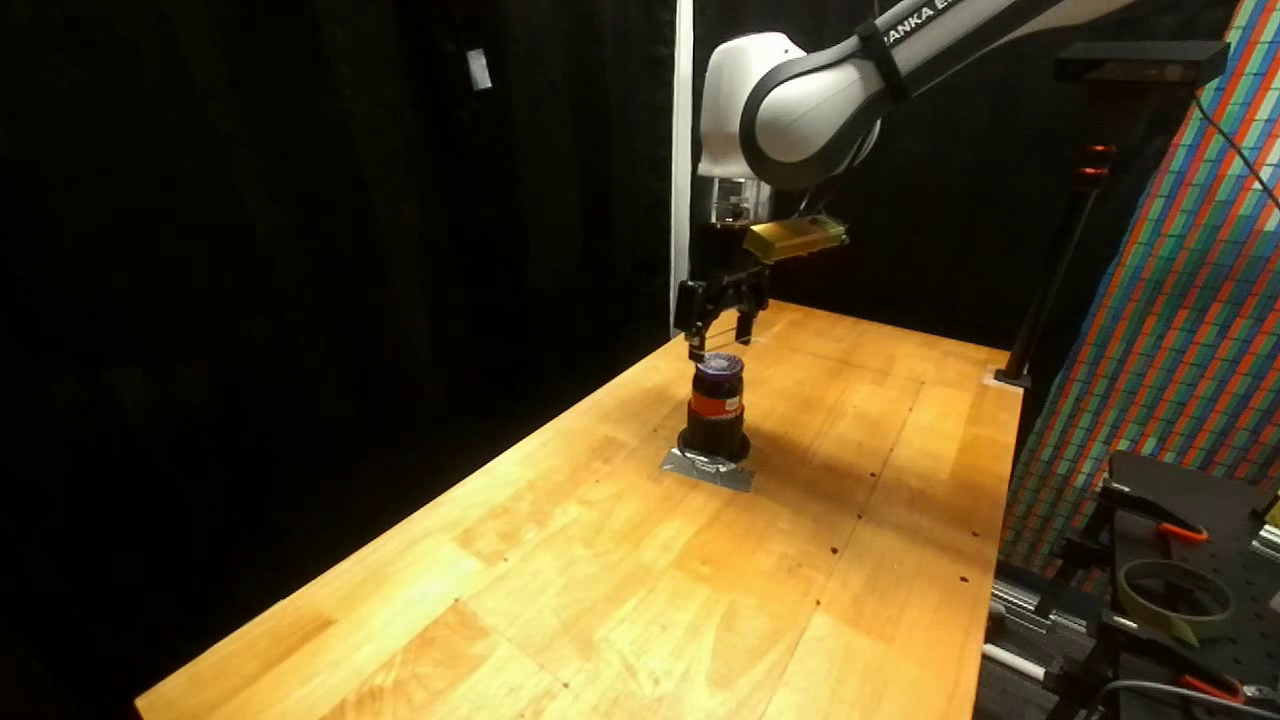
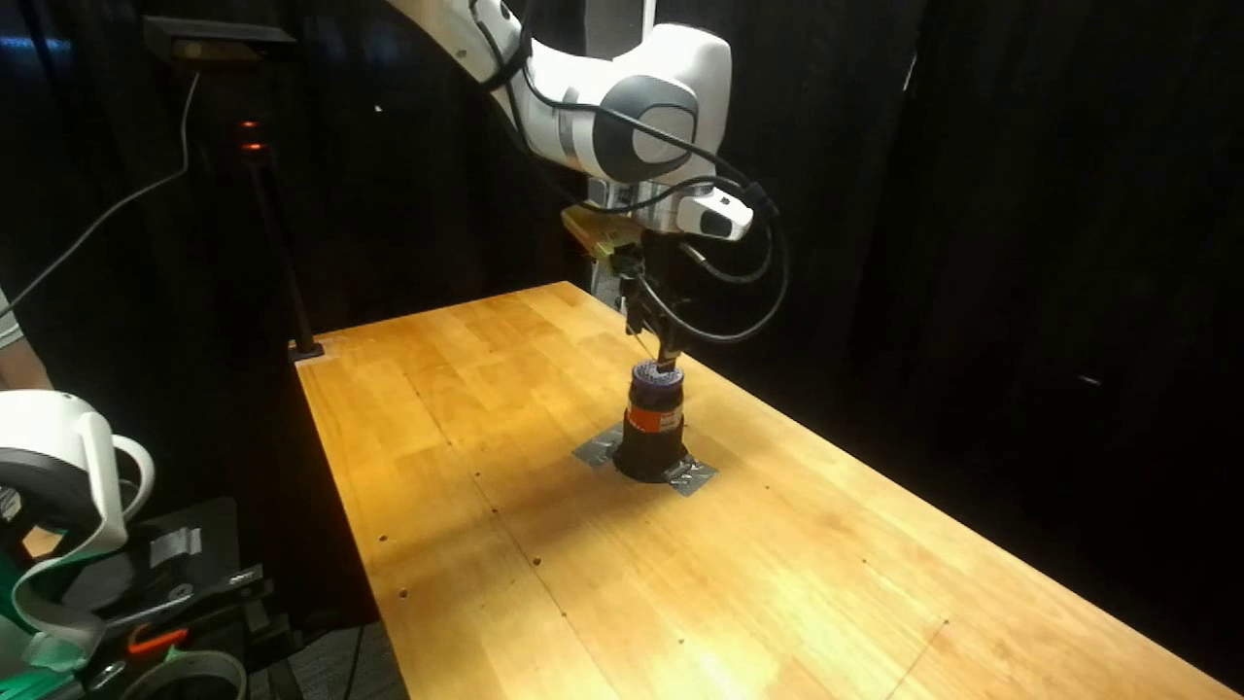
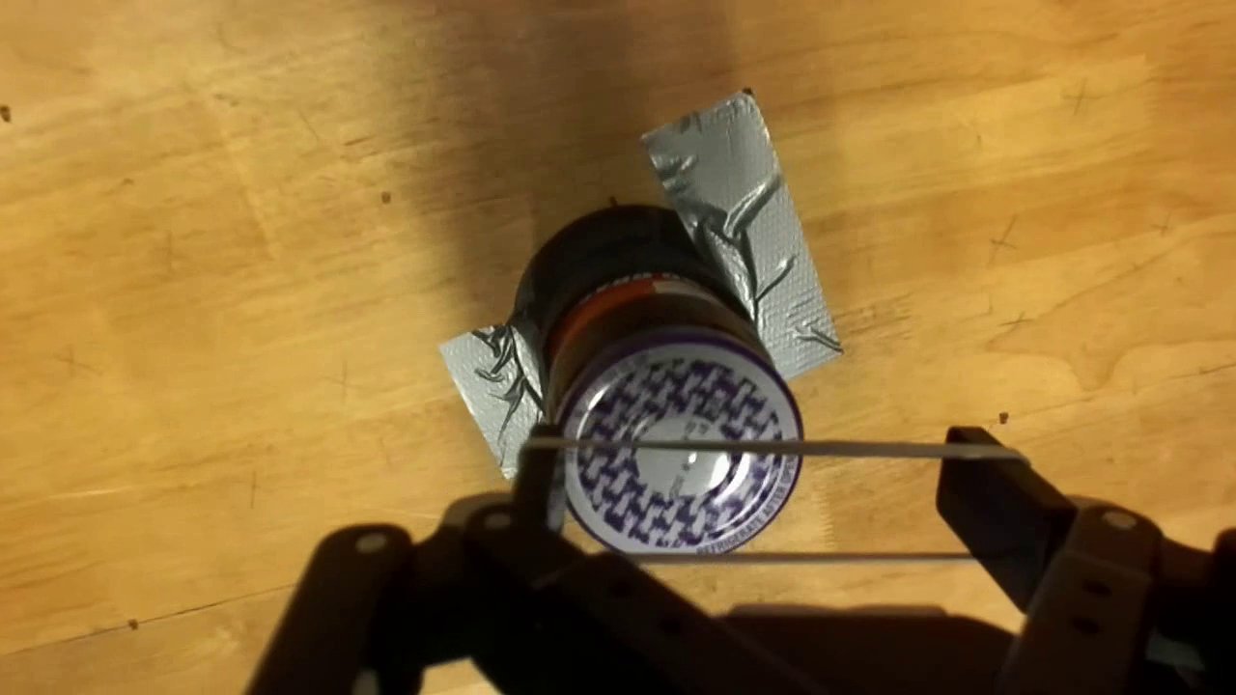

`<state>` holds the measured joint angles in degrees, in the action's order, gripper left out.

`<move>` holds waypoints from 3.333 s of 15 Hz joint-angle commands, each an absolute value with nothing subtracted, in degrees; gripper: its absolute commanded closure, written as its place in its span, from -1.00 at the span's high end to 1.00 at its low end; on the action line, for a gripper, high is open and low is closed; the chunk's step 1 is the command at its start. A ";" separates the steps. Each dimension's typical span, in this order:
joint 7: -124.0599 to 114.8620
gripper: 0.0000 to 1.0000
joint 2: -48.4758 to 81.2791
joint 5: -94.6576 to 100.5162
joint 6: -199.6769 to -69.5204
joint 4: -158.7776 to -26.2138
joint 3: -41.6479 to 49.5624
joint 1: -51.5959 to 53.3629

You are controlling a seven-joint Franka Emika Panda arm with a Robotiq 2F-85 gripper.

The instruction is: Put the elastic around the bottle on the table

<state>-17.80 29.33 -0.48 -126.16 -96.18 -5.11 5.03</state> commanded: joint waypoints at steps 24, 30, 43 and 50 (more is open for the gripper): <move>-13.27 1.00 44.14 -6.79 -115.46 -77.59 -2.83 3.84; -14.48 1.00 44.95 -7.20 -117.28 -76.69 -2.37 3.78; -5.38 1.00 42.87 -10.45 -100.80 -79.57 -5.33 1.97; -5.25 0.50 40.22 -10.95 -103.37 -85.34 -4.56 2.26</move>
